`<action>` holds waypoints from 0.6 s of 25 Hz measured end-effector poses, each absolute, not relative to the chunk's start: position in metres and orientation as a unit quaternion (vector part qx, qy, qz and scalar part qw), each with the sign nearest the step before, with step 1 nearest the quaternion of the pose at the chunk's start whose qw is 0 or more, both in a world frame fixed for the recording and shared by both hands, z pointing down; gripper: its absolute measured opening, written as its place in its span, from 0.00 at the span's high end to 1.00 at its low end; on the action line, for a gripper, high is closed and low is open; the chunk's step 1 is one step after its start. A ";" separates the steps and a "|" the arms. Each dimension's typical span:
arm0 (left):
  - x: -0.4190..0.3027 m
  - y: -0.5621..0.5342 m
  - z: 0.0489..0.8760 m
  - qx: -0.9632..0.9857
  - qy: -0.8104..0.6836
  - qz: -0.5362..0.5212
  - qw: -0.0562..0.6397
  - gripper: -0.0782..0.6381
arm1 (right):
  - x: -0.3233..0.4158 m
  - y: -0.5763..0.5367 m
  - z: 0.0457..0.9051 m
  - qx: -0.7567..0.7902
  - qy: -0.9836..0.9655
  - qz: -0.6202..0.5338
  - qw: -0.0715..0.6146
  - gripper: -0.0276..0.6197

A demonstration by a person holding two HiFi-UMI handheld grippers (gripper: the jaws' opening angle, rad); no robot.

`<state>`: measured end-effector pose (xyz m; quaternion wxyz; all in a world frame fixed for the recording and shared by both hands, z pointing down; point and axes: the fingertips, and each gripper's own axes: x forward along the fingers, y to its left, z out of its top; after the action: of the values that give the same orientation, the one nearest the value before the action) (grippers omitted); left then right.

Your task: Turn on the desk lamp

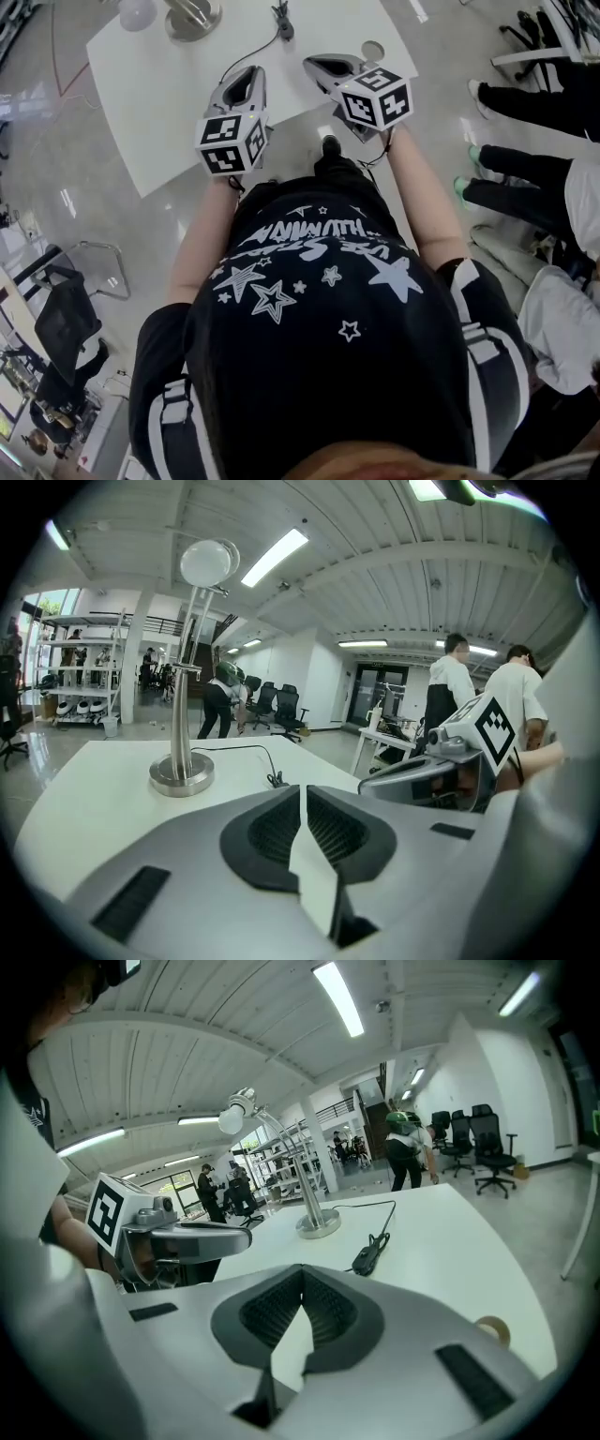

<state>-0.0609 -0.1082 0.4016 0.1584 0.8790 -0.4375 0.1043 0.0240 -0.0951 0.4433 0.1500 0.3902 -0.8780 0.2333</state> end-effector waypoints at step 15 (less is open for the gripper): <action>-0.127 -0.027 0.400 0.911 -0.371 0.096 0.150 0.88 | -0.037 0.000 0.435 0.478 -0.841 0.226 0.113 0.95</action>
<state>-0.1265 -0.0266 0.4000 0.1500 0.9114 -0.3709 0.0964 -0.0373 -0.0001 0.4347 0.1132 0.4778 -0.8413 0.2260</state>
